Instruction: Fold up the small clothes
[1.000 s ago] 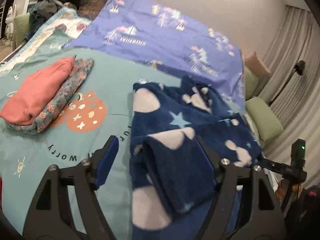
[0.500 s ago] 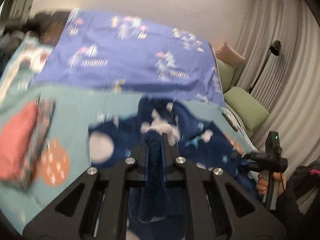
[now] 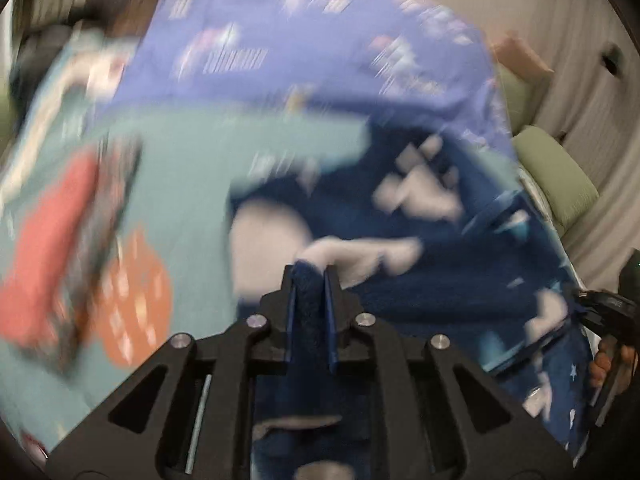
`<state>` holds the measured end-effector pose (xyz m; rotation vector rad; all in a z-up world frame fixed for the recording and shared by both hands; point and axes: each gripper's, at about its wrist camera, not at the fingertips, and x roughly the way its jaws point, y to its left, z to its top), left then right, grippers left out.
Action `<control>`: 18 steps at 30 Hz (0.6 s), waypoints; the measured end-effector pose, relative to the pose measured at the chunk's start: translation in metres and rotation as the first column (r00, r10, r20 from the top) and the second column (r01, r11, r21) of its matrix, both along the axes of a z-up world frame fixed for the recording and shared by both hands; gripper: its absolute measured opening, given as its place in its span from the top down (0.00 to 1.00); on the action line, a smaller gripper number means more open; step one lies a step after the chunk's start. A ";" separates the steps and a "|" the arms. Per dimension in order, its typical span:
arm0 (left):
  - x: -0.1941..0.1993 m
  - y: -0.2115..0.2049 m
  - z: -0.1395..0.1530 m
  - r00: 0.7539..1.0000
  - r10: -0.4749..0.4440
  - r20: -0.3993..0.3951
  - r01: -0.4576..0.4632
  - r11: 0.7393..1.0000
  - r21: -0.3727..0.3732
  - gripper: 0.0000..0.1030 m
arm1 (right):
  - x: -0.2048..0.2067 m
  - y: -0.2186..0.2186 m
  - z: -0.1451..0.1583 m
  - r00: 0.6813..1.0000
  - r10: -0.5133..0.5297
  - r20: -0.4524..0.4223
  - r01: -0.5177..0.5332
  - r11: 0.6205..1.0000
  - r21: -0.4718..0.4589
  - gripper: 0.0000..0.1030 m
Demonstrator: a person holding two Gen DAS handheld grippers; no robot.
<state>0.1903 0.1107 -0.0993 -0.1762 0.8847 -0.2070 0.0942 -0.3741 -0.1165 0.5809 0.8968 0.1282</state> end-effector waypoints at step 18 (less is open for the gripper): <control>-0.039 -0.016 0.002 0.992 -0.125 -0.008 0.122 0.980 -0.156 0.91 | 0.022 0.044 0.077 0.968 0.238 0.080 -0.202 0.928 -0.314 0.51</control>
